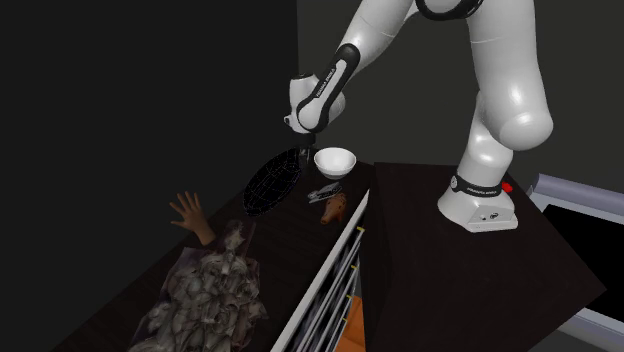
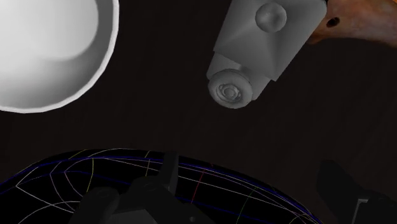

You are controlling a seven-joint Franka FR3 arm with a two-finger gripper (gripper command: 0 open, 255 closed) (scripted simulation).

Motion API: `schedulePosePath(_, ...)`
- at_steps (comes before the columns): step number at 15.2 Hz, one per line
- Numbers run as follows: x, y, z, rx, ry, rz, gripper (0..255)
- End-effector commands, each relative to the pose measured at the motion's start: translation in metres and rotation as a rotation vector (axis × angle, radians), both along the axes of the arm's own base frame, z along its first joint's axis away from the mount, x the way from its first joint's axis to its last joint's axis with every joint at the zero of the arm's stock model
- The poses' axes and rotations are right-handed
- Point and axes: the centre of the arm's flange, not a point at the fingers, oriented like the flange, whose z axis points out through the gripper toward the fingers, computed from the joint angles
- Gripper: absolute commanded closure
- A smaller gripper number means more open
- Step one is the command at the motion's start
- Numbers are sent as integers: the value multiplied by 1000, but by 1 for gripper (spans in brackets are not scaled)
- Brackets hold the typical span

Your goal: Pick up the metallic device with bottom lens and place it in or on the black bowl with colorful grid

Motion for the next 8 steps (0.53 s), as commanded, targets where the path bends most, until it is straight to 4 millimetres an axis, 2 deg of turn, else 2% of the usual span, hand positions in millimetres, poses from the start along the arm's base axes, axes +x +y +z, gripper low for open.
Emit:
schedulePosePath(1, 4, -3, -15, 1, 2, -1, 0)
schedulePosePath(6, 4, -2, -41, 1, 2, -1, 0)
schedulePosePath(8, 3, -2, -44, 1, 2, -1, 0)
